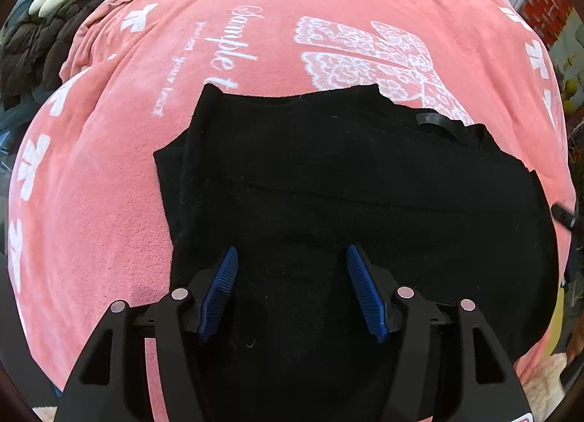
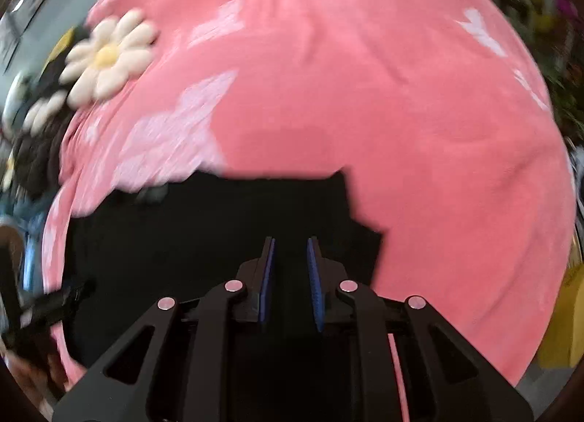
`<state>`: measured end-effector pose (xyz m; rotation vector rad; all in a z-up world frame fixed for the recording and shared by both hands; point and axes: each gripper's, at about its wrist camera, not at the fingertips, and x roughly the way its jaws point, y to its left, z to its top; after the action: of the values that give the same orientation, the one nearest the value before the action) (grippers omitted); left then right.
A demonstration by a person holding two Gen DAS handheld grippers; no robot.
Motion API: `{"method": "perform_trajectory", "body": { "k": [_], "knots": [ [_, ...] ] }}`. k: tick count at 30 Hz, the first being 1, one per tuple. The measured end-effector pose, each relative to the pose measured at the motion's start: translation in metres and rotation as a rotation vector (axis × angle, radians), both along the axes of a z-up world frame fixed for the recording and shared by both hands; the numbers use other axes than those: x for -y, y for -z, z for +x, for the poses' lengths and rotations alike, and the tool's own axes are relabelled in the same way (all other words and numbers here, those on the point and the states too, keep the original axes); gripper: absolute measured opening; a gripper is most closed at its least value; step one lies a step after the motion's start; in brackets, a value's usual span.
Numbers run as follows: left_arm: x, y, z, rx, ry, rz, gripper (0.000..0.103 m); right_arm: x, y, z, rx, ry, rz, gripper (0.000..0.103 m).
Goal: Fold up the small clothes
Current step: 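Fold the hem toward the collar with both tools and release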
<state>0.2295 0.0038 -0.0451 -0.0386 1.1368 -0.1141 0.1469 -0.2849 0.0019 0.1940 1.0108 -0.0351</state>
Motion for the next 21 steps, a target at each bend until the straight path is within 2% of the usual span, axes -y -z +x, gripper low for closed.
{"method": "perform_trajectory", "body": {
  "k": [1, 2, 4, 5, 7, 8, 10, 11, 13, 16, 18, 21],
  "knots": [
    [0.002, 0.000, -0.001, 0.004, 0.004, 0.010, 0.061, -0.003, 0.021, 0.007, -0.061, -0.009, -0.023, 0.017],
    [0.003, 0.000, -0.002, 0.005, 0.008, 0.019, 0.061, -0.002, 0.025, 0.008, -0.038, 0.006, -0.010, 0.017],
    [0.005, -0.001, -0.002, -0.001, 0.012, 0.031, 0.061, 0.000, 0.010, 0.010, -0.037, 0.039, 0.000, 0.018],
    [0.004, -0.001, -0.002, -0.006, 0.012, 0.031, 0.061, -0.001, -0.005, 0.006, 0.003, 0.051, 0.039, 0.021],
    [0.003, -0.001, -0.002, -0.013, 0.009, 0.024, 0.062, -0.006, -0.017, 0.002, 0.034, 0.041, 0.043, 0.021],
    [0.003, -0.001, -0.002, -0.013, 0.008, 0.023, 0.062, -0.009, -0.017, 0.002, 0.025, 0.033, 0.022, 0.022],
    [0.004, 0.000, -0.003, -0.008, 0.004, 0.028, 0.062, -0.009, 0.009, 0.010, -0.065, 0.024, -0.030, 0.023],
    [0.004, -0.001, -0.004, -0.006, 0.003, 0.031, 0.062, -0.004, 0.021, 0.010, -0.081, 0.027, -0.011, 0.023],
    [0.002, -0.005, -0.008, -0.016, -0.004, 0.022, 0.062, -0.002, 0.009, 0.003, -0.061, 0.049, 0.003, 0.023],
    [-0.018, -0.012, -0.022, -0.030, -0.043, -0.065, 0.062, -0.004, -0.013, -0.019, 0.004, 0.052, 0.028, 0.024],
    [-0.046, -0.012, -0.039, -0.034, -0.102, -0.167, 0.064, -0.006, -0.014, -0.037, 0.004, 0.044, 0.031, 0.024],
    [-0.081, 0.001, -0.062, -0.080, -0.210, -0.240, 0.067, -0.012, -0.005, -0.063, -0.019, 0.027, 0.010, 0.025]
  ]
}}
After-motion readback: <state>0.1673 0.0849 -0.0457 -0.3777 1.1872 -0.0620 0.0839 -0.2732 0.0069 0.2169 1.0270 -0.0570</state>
